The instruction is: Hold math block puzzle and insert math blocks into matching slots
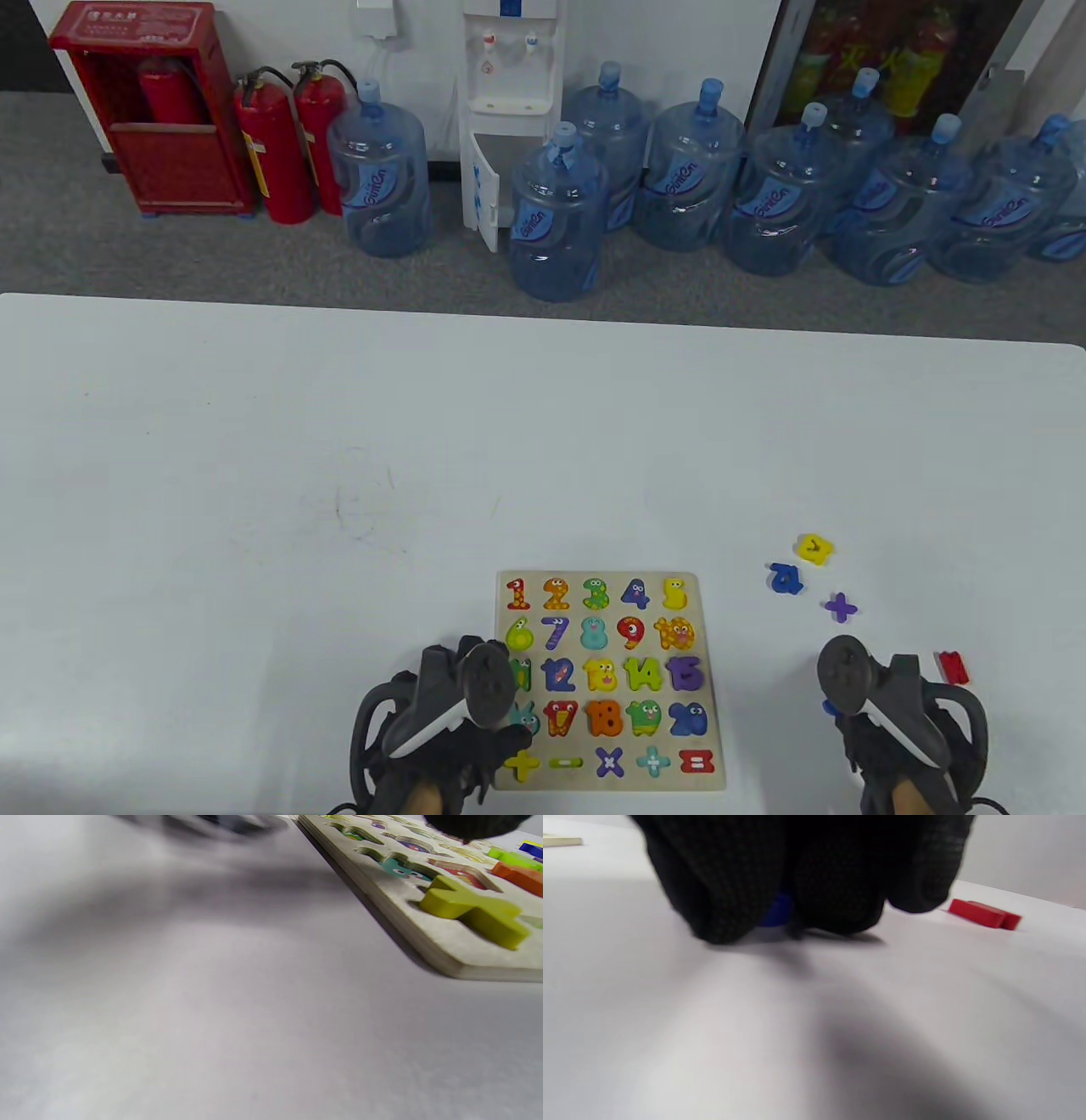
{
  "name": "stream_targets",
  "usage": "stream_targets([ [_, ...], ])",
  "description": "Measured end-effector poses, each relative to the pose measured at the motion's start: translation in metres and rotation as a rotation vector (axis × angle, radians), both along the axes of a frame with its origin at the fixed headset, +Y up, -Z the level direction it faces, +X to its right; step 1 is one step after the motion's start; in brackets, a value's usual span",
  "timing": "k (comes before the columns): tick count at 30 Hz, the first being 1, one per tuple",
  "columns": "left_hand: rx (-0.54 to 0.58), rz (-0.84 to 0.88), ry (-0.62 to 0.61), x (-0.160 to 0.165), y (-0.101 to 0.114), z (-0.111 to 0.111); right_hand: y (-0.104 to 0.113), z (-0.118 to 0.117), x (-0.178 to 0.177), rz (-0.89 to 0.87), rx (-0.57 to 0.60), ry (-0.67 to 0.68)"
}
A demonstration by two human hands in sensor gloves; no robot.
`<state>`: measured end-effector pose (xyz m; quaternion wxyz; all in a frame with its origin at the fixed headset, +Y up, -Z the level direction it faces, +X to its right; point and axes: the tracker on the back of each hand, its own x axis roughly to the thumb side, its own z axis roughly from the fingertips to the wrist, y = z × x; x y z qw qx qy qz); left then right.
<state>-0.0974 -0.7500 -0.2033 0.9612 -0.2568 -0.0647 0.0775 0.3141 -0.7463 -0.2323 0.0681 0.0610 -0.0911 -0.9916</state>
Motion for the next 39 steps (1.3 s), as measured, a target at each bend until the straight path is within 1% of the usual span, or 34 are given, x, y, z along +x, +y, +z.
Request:
stream_targets([
  [2, 0.0, 0.001, 0.0, 0.0, 0.0, 0.0, -0.001, 0.0, -0.006, 0.015, 0.003, 0.022],
  [5, 0.0, 0.0, 0.0, 0.0, 0.0, 0.0, 0.0, 0.0, -0.018, 0.11, 0.033, 0.066],
  [9, 0.0, 0.003, -0.001, 0.0, 0.0, 0.0, 0.001, 0.0, -0.026, 0.112, 0.038, 0.1],
  [15, -0.001, 0.002, 0.001, 0.0, 0.0, 0.0, 0.006, 0.003, -0.033, 0.028, 0.04, 0.15],
  [18, -0.004, 0.002, 0.001, 0.0, 0.0, 0.0, 0.009, 0.003, -0.035, -0.027, 0.06, 0.157],
  [21, -0.005, 0.002, 0.003, 0.0, 0.0, 0.0, 0.01, 0.004, -0.037, -0.087, 0.039, 0.182],
  [25, -0.004, 0.002, 0.003, 0.0, 0.0, 0.0, 0.011, 0.005, -0.04, -0.124, 0.008, 0.21],
  [29, -0.004, 0.003, 0.003, 0.0, 0.0, 0.0, 0.008, 0.004, -0.039, -0.137, 0.043, 0.182],
  [30, -0.004, 0.003, 0.002, 0.0, 0.0, 0.0, 0.007, 0.004, -0.039, -0.111, 0.079, 0.168],
  [35, -0.003, 0.004, 0.002, 0.0, 0.0, 0.0, 0.001, 0.004, -0.046, 0.02, 0.138, 0.19],
  [39, -0.003, 0.004, 0.002, 0.0, 0.0, 0.0, 0.001, 0.003, -0.051, 0.056, 0.127, 0.198],
])
